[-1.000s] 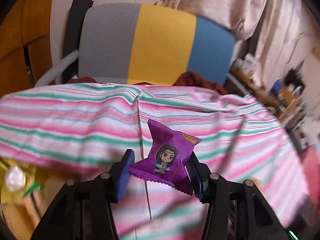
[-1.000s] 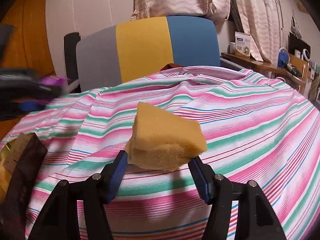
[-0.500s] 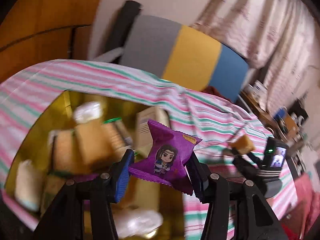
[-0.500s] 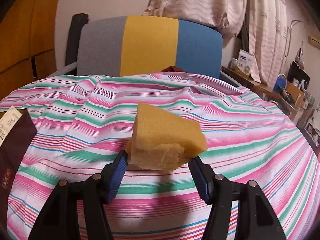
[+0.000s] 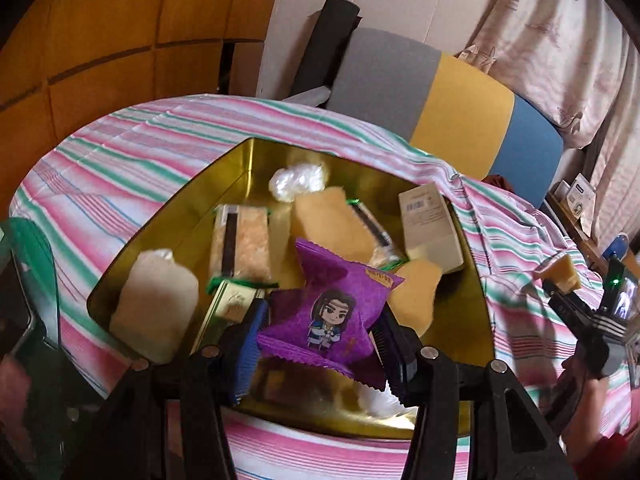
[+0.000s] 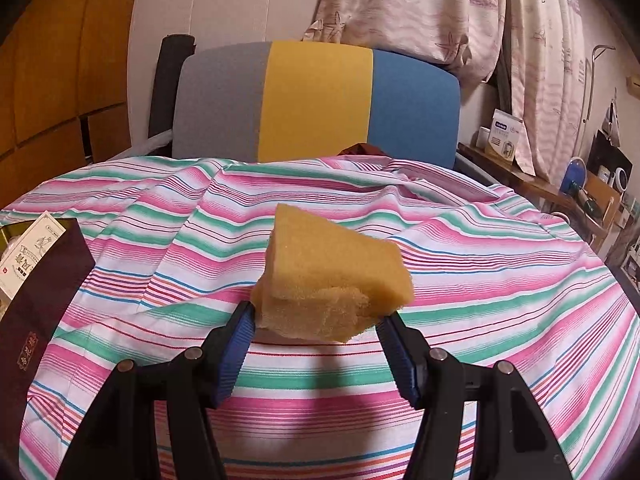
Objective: Organize objects
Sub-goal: 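Carry the purple packet into the gold tray and open the left tool, then carry the yellow sponge into the gold tray and open the right tool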
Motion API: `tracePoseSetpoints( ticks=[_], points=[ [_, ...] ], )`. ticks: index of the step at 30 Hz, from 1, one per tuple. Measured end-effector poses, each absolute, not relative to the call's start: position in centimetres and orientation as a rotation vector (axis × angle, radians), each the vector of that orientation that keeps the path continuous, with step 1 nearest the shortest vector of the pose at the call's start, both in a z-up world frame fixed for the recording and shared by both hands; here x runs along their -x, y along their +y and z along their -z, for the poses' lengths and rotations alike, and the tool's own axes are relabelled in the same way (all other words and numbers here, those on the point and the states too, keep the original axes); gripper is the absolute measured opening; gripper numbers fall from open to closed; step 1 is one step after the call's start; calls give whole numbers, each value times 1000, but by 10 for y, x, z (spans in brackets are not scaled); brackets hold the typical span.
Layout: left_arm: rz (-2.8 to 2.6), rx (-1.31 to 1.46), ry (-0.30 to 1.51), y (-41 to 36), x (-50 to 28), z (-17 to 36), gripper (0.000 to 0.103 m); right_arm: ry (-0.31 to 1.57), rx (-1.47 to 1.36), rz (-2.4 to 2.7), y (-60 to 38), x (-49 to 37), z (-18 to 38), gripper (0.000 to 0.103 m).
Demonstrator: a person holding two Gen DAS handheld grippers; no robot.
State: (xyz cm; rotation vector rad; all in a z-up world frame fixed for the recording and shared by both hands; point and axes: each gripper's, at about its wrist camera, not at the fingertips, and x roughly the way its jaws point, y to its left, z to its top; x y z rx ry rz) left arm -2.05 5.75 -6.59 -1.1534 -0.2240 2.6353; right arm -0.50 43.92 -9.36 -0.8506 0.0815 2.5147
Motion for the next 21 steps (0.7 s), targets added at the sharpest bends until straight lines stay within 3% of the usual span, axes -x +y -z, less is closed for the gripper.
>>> tracePoseSetpoints(
  ticks=[6,11,15,19,21],
  points=[
    [-2625,1161,-192,60,21,81,54,91,859,-2510,441,6,94,63],
    [-2644,1096,-148,64,14,81,80,72,857,-2503,438,6,94,63],
    [-2688,1068,-124,62,7,80,88,64,833,-2503,437,3,91,63],
    [-2732,1036,-114,58,3,75,103,55,789,-2540,430,-6,85,63],
    [-2738,1023,-122,55,2,72,103,40,798,-2565,424,-8,83,63]
  ],
)
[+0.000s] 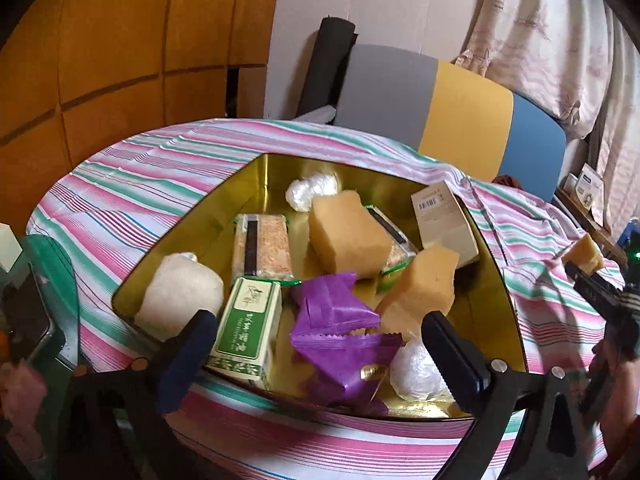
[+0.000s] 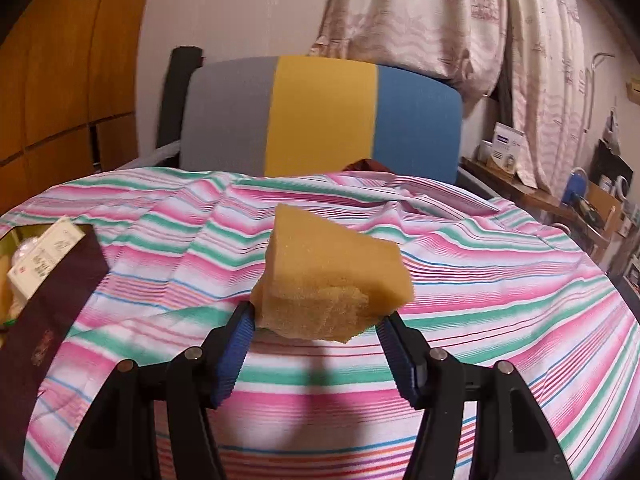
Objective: Organize objects
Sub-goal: 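Carry the yellow sponge into the gold tray and open the right tool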
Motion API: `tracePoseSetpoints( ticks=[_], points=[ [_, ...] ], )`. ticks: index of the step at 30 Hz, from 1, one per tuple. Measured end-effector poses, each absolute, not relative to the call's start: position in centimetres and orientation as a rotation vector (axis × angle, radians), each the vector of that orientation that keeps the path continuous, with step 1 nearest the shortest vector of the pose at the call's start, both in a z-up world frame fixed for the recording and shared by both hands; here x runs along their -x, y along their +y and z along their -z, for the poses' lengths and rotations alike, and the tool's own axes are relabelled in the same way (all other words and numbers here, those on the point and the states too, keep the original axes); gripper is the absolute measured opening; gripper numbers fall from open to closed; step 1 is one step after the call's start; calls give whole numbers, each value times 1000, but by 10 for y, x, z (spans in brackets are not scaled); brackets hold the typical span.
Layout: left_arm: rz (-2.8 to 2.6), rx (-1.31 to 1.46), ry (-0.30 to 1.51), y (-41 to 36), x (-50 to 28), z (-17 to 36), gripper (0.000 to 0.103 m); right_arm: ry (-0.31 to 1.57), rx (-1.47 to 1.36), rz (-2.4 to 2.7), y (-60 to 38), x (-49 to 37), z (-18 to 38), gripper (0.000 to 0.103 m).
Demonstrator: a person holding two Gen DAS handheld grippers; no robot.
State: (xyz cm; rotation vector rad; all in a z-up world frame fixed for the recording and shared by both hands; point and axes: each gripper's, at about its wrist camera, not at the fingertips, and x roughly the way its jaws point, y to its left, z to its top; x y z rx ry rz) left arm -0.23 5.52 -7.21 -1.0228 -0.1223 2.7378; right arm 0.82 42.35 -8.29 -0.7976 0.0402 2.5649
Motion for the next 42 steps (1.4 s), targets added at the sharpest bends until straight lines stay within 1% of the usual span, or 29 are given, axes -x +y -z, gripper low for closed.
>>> tracePoseSetpoints(
  ticks=[7,13,17,22,29,38,42],
  points=[
    [-2739,1021,-131,48,1,68,103,-55,849,-2692,378,-17,75,62],
    [-2749,1016,-152,43,-1,61,103,116,840,-2865,330,-28,54,62],
    [-2765,1019,-122,41,-2,58,103,147,876,-2954,294,-27,45,62],
    [-2769,1026,-141,35,-4,57,103,182,1000,-3010,257,-22,45,62],
    [-2784,1046,-138,29,-6,56,103,131,1142,-3024,220,-12,56,62],
    [-2788,1061,-167,22,-7,56,103,52,1197,-2964,211,-4,69,63],
    [-2780,1065,-193,21,-8,55,103,57,1208,-2944,212,-5,71,63]
  ],
)
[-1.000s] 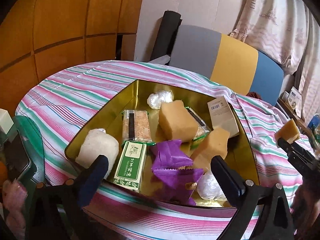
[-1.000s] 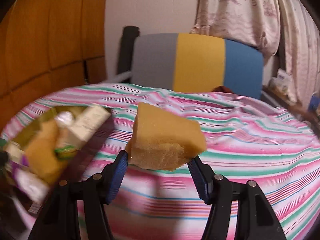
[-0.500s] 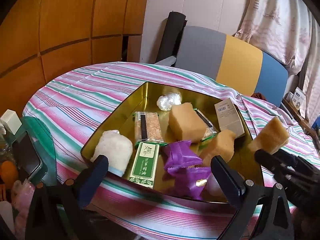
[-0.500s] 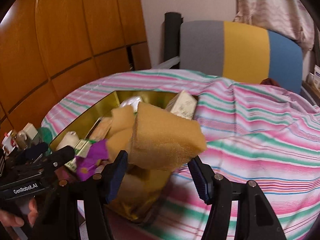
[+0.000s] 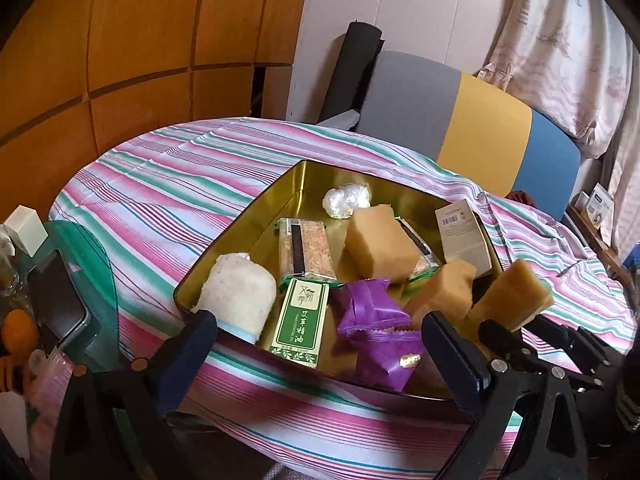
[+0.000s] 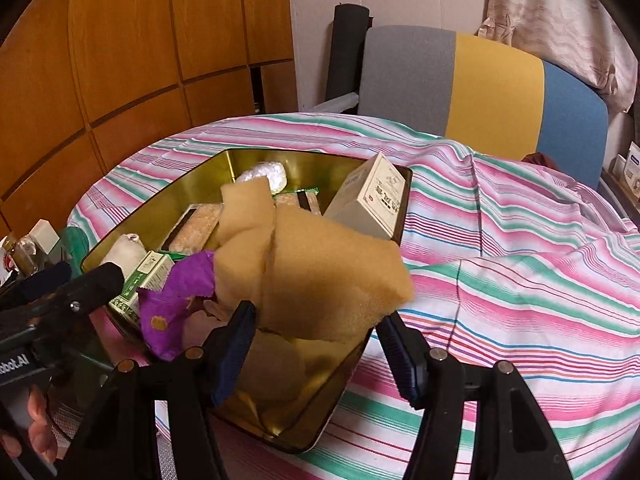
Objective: Organize objects
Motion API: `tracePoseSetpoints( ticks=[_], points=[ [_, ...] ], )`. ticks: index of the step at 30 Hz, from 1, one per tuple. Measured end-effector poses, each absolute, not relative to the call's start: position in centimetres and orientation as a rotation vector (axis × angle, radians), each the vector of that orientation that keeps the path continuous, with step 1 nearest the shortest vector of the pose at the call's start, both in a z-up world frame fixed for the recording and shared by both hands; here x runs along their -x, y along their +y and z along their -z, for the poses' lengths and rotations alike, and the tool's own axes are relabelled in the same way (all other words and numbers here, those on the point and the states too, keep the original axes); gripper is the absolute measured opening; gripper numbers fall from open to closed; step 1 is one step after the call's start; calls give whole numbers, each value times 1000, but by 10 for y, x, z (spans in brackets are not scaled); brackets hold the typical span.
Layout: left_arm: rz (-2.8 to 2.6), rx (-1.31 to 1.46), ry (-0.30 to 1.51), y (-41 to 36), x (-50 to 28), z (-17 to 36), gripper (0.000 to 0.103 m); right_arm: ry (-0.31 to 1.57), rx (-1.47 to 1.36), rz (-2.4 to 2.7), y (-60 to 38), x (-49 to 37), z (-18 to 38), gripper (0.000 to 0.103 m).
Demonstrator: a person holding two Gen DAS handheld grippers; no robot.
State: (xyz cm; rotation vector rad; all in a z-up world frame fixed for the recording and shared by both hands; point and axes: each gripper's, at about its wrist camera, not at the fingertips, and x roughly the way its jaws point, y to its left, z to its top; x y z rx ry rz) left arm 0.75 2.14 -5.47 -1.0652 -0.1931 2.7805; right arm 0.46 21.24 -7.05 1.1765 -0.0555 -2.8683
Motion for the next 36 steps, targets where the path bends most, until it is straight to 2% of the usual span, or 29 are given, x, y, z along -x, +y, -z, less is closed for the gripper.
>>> tracePoseSetpoints(
  ticks=[15,22,25,26,27,29,32,36],
  points=[
    [-2822,1069,-166,23,-9,49,103,-212,-1189,2909,232,-15,65,63],
    [-2849,1052,-150,18,-12,45,103,-222,-1151,2892,229,-12,54,63],
    [-2865,1069,-146,13,-12,46,103,-170,-1089,2843,216,-9,47,63],
    [-2870,1075,-147,11,-12,46,103,-126,-1094,2837,210,-5,45,62],
    [-2880,1078,-152,8,-12,46,103,-95,-1115,2817,203,1,46,54],
    [-2894,1087,-163,4,-11,47,103,-75,-1170,2772,194,15,50,47],
    [-2920,1105,-188,-2,-9,47,103,-29,-1240,2733,181,35,59,43],
    [-2958,1143,-173,-4,-6,47,103,-73,-1331,2640,169,52,75,43]
  ],
)
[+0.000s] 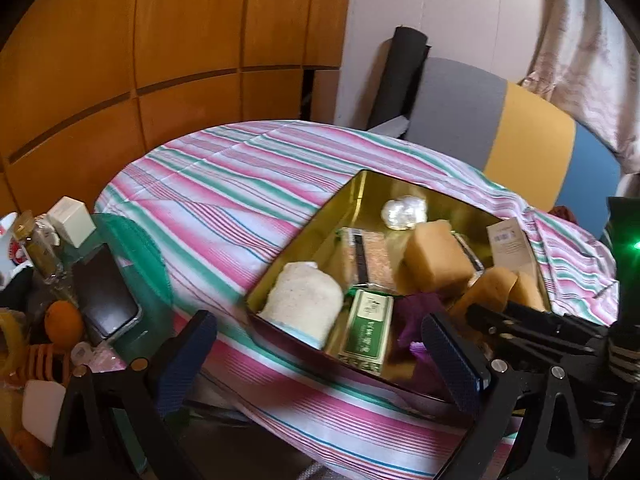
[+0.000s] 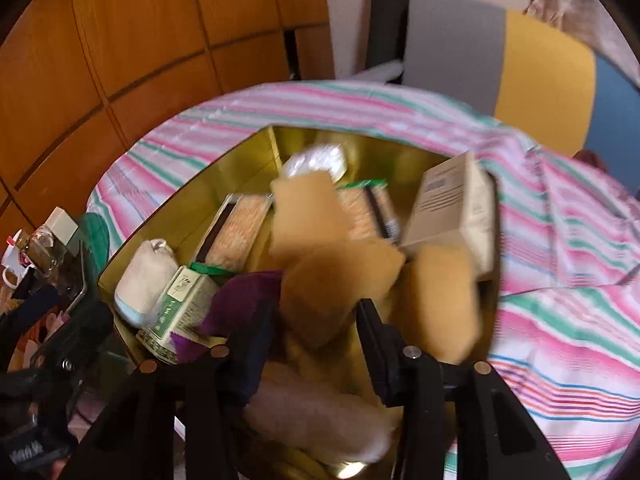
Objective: Organize objects
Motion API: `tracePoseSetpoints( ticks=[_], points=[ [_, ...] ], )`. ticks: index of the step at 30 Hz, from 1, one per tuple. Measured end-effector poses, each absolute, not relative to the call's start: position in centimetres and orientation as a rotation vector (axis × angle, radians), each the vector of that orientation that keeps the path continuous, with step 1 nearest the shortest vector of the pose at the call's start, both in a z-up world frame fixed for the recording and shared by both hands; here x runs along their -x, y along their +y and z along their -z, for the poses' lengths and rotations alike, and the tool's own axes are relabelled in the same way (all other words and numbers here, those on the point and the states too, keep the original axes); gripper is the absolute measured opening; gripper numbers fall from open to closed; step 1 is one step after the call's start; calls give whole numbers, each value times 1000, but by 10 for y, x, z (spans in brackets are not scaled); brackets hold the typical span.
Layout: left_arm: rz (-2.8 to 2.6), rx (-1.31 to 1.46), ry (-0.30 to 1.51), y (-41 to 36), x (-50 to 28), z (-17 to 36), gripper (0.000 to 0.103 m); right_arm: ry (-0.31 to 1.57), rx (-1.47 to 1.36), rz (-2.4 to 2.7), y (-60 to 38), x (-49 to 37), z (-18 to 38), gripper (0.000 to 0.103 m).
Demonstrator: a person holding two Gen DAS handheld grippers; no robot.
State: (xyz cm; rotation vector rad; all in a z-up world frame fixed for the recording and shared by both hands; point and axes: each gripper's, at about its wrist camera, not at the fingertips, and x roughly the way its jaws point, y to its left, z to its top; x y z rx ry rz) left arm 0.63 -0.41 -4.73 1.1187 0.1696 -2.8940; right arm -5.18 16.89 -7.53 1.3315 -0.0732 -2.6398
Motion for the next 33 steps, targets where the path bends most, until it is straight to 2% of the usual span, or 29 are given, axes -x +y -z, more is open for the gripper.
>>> tracePoseSetpoints(
  ticks=[4,5,7,9,11,18,33],
  points=[
    [2864,-1093,52,2,-5,44,103,-159,-1261,2658,169,38,66,47],
    [2867,-1076,42,1,-6,43,103,-160,-1253,2680,170,34,63,52],
    [2862,-1050,42,2,-8,39,103,-158,-1240,2719,174,24,57,55],
    [2847,-1040,23,4,-8,36,103,-137,-1235,2745,177,19,51,66],
    [2832,-1023,-11,6,-8,33,103,-97,-1237,2801,179,15,46,72],
    [2777,-1041,-61,6,-8,31,103,8,-1307,2948,189,10,34,73],
    [2722,-1215,-4,3,2,30,103,-27,-1389,2995,183,-1,29,73]
  ],
)
